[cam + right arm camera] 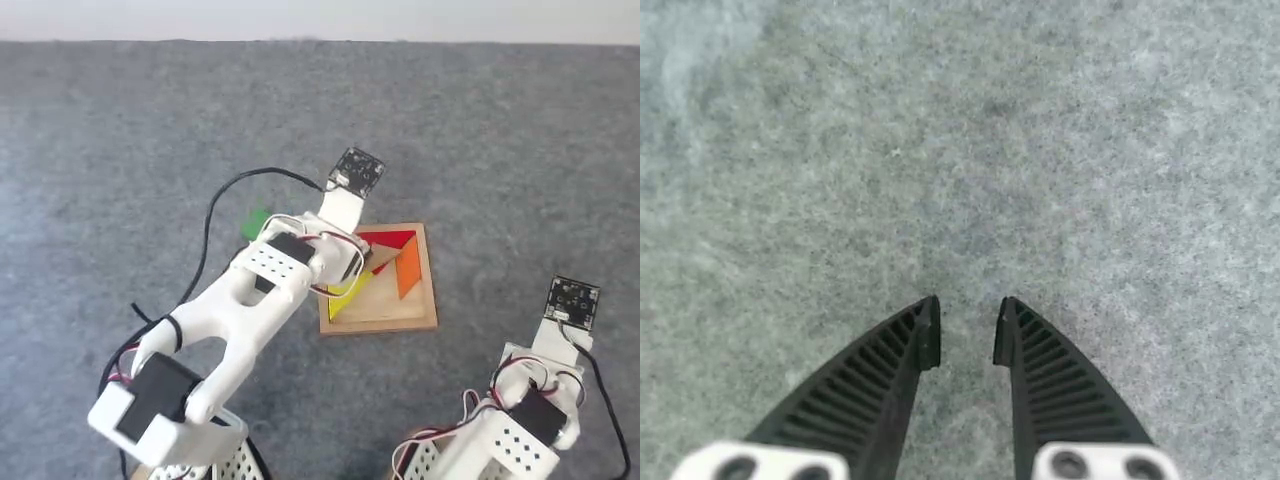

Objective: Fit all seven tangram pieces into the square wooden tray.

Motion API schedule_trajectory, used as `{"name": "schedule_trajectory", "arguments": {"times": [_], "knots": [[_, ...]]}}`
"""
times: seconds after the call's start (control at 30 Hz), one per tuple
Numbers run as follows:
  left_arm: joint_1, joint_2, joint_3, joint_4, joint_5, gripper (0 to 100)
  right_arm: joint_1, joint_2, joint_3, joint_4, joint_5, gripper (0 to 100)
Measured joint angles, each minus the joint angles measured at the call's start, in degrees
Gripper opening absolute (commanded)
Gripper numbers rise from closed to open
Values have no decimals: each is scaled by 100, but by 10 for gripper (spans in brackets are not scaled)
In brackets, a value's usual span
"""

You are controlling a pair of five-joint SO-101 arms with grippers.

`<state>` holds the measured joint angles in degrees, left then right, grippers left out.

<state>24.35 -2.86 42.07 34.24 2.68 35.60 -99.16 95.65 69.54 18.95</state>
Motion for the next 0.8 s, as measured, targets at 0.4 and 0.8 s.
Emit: {"name": "schedule_trajectory", "arguments": {"times": [0.4, 0.8], "knots": [[229, -35, 299, 0, -9, 176, 0, 0, 0, 0, 0, 114], [615, -290, 404, 0, -9, 155, 0, 0, 0, 0, 0, 114]]}}
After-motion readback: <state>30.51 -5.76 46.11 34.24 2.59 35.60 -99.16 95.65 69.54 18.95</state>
